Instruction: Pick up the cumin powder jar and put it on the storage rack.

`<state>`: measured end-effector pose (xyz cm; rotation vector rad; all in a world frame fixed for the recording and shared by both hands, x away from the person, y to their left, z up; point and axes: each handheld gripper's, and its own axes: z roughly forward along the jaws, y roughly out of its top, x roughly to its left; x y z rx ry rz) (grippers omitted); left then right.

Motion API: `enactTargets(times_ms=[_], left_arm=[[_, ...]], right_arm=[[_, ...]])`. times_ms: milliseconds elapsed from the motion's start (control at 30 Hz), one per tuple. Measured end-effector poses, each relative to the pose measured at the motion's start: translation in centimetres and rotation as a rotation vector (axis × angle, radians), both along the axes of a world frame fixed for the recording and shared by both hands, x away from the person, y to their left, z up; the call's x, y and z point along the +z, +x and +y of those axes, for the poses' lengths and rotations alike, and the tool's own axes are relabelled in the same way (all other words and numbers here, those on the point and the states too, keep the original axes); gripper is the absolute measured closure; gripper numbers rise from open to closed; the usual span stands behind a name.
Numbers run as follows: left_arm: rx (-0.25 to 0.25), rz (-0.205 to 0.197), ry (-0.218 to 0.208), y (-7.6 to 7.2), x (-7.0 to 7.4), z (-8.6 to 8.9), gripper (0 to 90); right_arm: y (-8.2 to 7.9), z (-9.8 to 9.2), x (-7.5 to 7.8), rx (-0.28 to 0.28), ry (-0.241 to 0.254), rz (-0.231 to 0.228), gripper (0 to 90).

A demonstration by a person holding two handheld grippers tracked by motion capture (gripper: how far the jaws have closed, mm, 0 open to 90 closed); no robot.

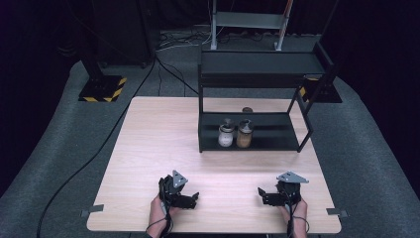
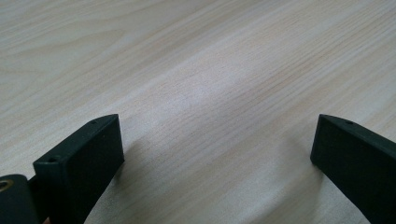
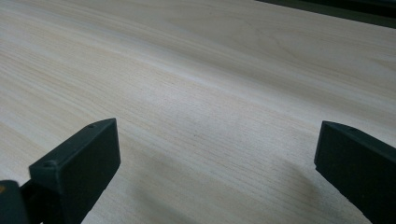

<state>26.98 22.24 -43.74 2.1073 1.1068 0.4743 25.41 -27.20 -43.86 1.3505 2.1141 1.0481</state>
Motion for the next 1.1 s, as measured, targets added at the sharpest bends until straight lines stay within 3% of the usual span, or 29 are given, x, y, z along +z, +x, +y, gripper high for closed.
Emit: enactTargets(times_ms=[1100], left_arm=[[0.007, -0.005, 0.004, -0.1, 0.0, -0.1, 2.0]], right_arm=[[-1.1, 0.9, -0.4, -0.044, -0.023, -0.055, 0.1]])
